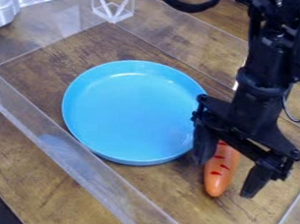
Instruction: Put the carrot in the blue tray
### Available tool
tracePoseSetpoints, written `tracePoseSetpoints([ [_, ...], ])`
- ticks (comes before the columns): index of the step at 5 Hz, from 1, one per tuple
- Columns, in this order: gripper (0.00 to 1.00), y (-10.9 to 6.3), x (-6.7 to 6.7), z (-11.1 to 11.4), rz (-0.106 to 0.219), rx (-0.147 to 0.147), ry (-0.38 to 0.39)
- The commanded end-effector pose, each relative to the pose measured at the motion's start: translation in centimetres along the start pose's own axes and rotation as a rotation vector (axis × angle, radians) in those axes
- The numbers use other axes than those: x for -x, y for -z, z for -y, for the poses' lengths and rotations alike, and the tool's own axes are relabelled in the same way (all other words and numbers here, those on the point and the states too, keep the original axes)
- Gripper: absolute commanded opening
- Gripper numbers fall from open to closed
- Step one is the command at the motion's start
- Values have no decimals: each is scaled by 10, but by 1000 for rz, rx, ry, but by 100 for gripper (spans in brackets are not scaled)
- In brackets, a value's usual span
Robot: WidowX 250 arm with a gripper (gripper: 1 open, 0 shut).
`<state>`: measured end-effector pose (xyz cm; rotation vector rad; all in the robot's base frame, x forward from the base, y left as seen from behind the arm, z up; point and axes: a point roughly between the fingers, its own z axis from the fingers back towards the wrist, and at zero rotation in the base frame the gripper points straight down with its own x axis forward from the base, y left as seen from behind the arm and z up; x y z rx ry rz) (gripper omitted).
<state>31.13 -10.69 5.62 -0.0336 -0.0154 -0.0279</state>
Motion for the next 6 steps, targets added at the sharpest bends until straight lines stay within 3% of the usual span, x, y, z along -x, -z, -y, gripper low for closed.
tracePoseSetpoints([
  [1, 100, -15, -12, -7, 64, 14, -27],
  [2, 100, -13, -14, -10, 66, 14, -40],
  [5, 100, 19, -22, -9, 41, 7, -48],
  [6, 0, 22, -24, -8, 36, 6, -46],
])
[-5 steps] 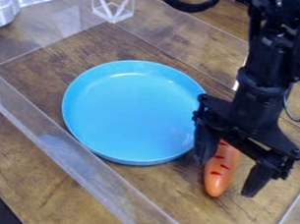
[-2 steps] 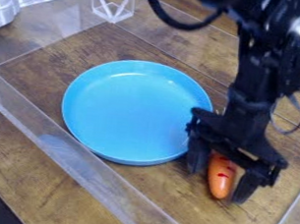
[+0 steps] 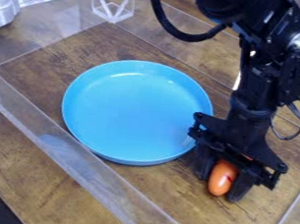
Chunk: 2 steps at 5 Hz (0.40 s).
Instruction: Put the carrot in the blue tray
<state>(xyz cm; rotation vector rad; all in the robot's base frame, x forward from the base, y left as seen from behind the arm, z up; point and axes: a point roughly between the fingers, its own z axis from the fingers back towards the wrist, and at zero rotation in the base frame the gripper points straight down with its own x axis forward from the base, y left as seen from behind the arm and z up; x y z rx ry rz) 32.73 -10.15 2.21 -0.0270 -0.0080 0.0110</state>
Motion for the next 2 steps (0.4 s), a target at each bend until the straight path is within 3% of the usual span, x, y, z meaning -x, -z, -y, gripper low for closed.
tracePoseSetpoints([
  [1, 0, -25, -8, -1, 56, 12, 10],
  [2, 0, -37, -7, 0, 69, 12, 25],
])
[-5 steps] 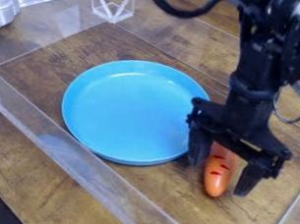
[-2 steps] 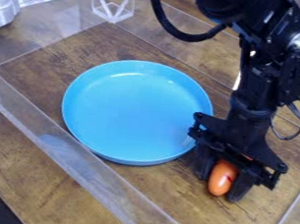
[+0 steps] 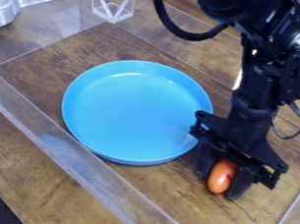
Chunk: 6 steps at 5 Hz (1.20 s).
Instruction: Put the carrot in the blue tray
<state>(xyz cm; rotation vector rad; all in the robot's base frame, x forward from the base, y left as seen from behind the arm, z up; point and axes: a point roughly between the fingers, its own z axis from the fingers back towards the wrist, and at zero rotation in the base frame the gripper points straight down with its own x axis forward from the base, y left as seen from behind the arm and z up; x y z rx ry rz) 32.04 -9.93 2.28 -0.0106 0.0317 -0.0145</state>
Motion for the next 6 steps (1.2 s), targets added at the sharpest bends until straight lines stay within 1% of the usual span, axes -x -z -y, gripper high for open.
tracePoseSetpoints([
  [1, 0, -50, -11, 1, 125, 27, 14],
  [2, 0, -96, -10, -10, 192, 10, 13],
  [3, 0, -138, -2, -35, 259, -27, -22],
  [4, 0, -138, 11, -83, 259, -47, -96],
  [5, 0, -134, 41, -118, 243, -55, -156],
  [6, 0, -127, 60, -121, 226, -59, -157],
])
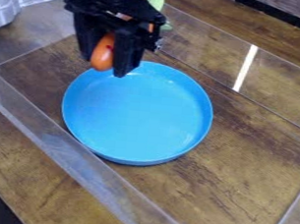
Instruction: Put the carrot in the blue tray
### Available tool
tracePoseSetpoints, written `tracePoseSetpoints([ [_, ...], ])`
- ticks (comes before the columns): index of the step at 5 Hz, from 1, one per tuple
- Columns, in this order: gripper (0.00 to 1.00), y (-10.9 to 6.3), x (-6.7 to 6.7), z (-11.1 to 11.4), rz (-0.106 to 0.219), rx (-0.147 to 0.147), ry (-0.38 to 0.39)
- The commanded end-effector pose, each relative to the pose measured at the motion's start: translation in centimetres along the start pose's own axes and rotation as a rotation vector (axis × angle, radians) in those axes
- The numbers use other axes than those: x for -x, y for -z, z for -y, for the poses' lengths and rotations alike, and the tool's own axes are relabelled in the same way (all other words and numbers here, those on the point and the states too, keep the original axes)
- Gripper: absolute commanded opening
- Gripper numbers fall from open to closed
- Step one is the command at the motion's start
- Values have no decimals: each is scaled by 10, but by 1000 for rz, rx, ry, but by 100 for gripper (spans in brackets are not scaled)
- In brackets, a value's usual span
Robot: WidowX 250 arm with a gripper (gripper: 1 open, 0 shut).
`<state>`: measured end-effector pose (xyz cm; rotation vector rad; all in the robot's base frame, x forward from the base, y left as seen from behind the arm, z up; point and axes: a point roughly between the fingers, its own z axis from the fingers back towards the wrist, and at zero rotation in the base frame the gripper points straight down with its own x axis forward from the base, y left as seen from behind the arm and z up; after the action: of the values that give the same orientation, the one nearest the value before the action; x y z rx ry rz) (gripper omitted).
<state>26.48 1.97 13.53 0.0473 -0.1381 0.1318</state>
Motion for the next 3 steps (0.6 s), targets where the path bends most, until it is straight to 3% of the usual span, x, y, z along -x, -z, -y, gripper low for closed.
tracePoseSetpoints([
  [1, 0, -11, -1, 12, 48, -1, 28],
  [3, 0, 5, 6, 66, 24, 3, 134],
])
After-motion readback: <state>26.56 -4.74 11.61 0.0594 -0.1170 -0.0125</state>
